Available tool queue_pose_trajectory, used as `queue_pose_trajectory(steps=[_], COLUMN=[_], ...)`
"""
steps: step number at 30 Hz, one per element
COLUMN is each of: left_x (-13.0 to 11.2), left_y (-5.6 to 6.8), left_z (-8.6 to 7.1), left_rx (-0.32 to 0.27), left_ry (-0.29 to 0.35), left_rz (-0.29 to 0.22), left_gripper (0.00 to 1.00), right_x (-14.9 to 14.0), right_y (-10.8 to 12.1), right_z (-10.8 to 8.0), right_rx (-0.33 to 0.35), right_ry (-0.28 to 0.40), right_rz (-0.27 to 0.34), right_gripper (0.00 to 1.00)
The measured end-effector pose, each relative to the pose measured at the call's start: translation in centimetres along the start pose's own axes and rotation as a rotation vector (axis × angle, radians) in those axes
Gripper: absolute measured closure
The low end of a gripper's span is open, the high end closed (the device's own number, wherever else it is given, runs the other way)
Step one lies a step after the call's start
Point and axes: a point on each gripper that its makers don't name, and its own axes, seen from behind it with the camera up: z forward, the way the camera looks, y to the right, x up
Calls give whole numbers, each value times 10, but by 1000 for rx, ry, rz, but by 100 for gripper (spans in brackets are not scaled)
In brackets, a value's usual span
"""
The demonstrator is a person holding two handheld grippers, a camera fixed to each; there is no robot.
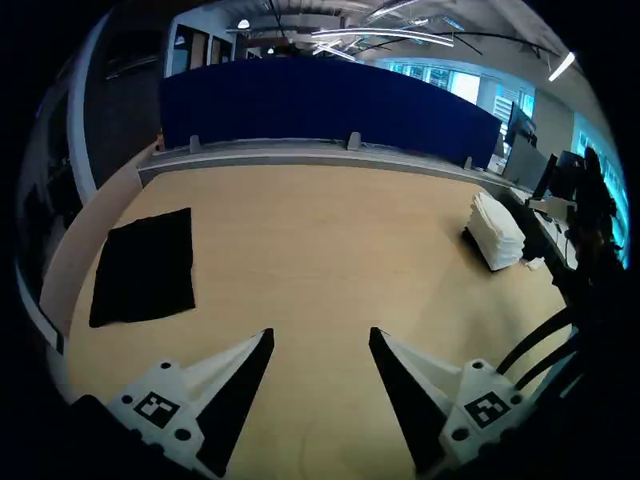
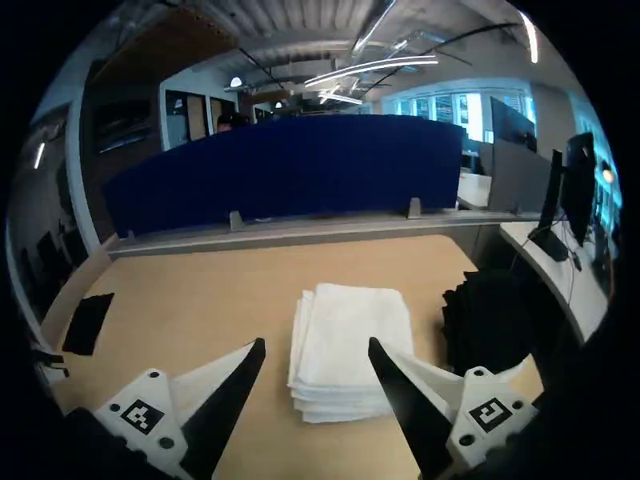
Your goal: Fold towel
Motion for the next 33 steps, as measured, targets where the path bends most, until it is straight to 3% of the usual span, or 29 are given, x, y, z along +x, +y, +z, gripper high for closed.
queue_pose_trajectory(steps=[5, 17, 26, 33], left_x=[5, 31, 56, 85], left_y=[-2, -7, -12, -26], left_z=[2, 5, 2, -10], left_rx=[-4, -11, -12, 25], left_ry=[21, 143, 278, 416], left_rz=[0, 2, -17, 18], left_gripper=[12, 12, 12, 12], right_x=[-4, 5, -11, -19], right_y=[-20, -80, -112, -122], right_z=[-18, -71, -89, -93], right_rx=[14, 71, 113, 119], right_ry=[54, 232, 203, 175], right_rz=[21, -24, 20, 31], right_gripper=[0, 0, 0, 0])
